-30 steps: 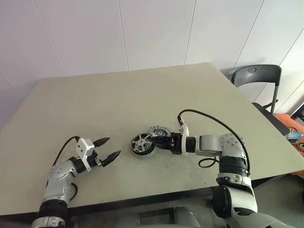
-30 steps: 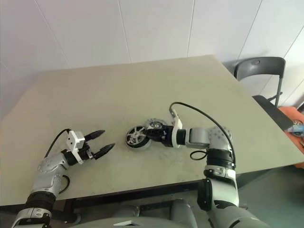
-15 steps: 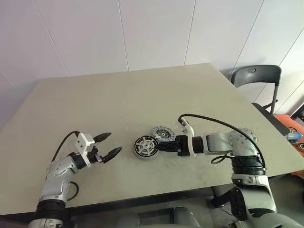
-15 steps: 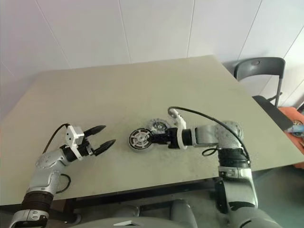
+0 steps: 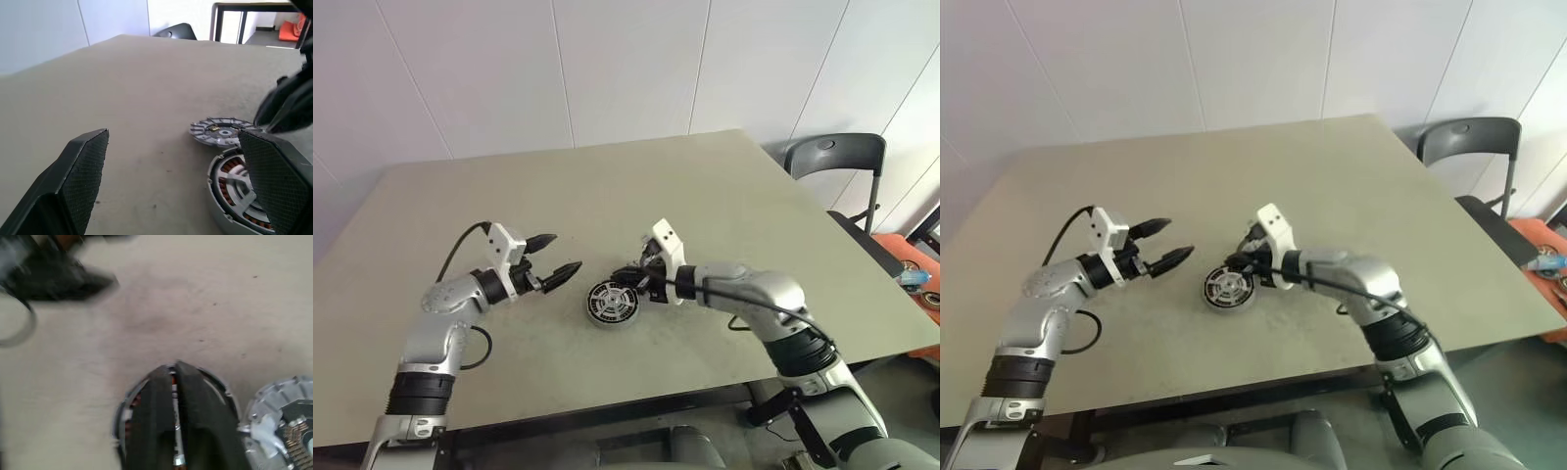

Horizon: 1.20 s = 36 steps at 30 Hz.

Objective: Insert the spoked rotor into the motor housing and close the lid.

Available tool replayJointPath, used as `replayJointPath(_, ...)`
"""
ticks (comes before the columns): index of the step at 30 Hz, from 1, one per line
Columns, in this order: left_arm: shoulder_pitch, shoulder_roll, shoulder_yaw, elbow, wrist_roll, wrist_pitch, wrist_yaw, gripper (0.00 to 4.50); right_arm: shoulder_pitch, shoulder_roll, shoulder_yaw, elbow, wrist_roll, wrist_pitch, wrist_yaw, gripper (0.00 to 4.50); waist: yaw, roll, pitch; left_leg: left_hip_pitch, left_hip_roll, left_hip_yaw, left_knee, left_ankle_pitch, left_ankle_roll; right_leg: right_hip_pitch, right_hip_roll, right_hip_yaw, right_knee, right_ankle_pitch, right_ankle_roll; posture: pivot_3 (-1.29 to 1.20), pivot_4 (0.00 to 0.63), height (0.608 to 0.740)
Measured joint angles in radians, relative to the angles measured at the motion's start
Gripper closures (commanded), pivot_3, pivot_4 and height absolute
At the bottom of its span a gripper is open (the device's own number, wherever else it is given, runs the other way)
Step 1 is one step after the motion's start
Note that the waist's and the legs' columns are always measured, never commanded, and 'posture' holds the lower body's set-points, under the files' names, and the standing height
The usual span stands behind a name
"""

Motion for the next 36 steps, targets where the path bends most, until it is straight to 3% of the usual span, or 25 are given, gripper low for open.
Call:
replayJointPath(5,0.039,-0.002,0.018,0.056,-0.013,-0.051,-0.06,0.0,0.0,0.015,0.083,0.108,-0.157,-0.092,0.041,4.48,0.003,-0.001,-0.001,0.0,0.0,0.0,-0.001,0.0,0.0,0.0,0.0,0.0,-0.001,0.001,-0.001,0.0,0.0,0.74)
replayJointPath(11,0.066,-0.023,0.027,0.223,-0.005,-0.189,-0.125,0.0,-0.007,0.008,0.102,0.117,-0.224,-0.082,0.123,4.48,0.005,-0.007,-0.005,0.003,0.0,0.0,-0.002,0.0,0.0,0.002,0.001,-0.001,-0.001,0.001,-0.001,0.0,0.0,0.74)
replayJointPath(16,0.064,-0.023,0.026,0.164,-0.005,-0.178,-0.113,0.0,0.027,0.09,0.025,0.157,-0.221,-0.101,0.125,4.48,0.001,-0.009,-0.006,0.005,0.001,0.002,-0.003,0.0,0.0,0.003,0.001,0.0,0.0,0.001,-0.002,0.0,0.0,0.74)
replayJointPath(20,0.06,-0.018,0.027,0.129,-0.009,-0.141,-0.098,0.0,0.04,0.132,-0.073,0.15,-0.131,-0.067,0.179,4.48,0.001,-0.008,-0.005,0.005,0.002,0.002,-0.003,0.0,0.0,0.002,0.002,-0.001,0.0,0.002,-0.003,0.0,0.0,0.74)
replayJointPath(25,0.058,0.003,0.031,0.101,-0.012,-0.111,-0.116,0.0,0.04,0.041,-0.038,0.047,-0.086,-0.029,0.331,4.48,0.004,-0.007,-0.005,0.005,0.001,0.003,-0.002,0.0,0.0,0.003,0.001,-0.001,-0.001,0.002,-0.003,0.0,0.0,0.74)
replayJointPath(30,0.073,0.017,0.034,0.271,-0.007,-0.19,-0.209,0.0,0.039,-0.085,0.046,0.014,-0.19,-0.079,0.399,4.48,0.003,-0.008,-0.005,0.006,0.002,0.004,-0.003,0.0,0.0,0.002,0.001,-0.001,-0.001,0.002,-0.003,0.0,0.0,0.74)
replayJointPath(36,0.081,-0.006,0.027,0.266,0.011,-0.218,-0.203,0.0,-0.014,-0.109,0.081,-0.019,-0.284,-0.154,0.417,2.58,0.006,-0.008,-0.005,0.005,0.002,0.004,-0.002,0.0,0.0,0.003,0.0,-0.001,-0.001,0.002,-0.003,0.0,0.0,0.74)
